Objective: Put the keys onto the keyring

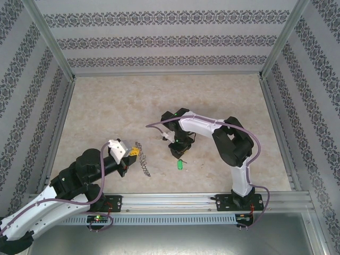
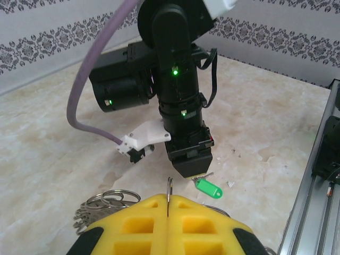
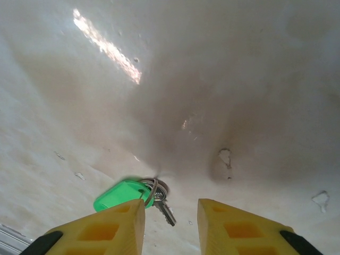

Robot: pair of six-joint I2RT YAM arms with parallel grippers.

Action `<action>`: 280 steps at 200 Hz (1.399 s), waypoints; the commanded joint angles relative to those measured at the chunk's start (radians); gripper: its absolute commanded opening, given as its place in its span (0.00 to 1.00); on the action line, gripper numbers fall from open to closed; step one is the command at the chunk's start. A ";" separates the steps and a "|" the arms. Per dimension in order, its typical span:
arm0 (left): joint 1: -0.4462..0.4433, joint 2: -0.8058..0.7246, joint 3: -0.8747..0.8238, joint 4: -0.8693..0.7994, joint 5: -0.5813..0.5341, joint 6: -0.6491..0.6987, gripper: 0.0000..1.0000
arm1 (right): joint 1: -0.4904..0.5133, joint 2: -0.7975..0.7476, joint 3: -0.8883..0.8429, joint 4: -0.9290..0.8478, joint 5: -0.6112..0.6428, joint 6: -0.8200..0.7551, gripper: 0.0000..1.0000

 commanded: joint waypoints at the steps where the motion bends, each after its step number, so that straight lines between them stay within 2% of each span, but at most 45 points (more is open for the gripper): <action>1: -0.012 -0.018 0.030 0.032 0.003 -0.013 0.00 | -0.003 0.028 0.025 -0.038 -0.025 0.001 0.30; 52: -0.012 -0.018 0.026 0.034 -0.004 -0.013 0.00 | -0.003 0.051 0.035 -0.033 -0.042 -0.003 0.26; 98: -0.012 -0.004 0.027 0.034 -0.001 -0.013 0.00 | 0.008 0.007 0.041 -0.081 -0.029 -0.002 0.29; 138: -0.011 -0.014 0.024 0.038 0.012 -0.016 0.00 | 0.013 0.009 0.033 -0.147 0.035 -0.018 0.29; 280: -0.035 -0.049 0.026 0.032 0.007 -0.013 0.00 | 0.037 0.091 0.061 -0.181 0.046 -0.030 0.28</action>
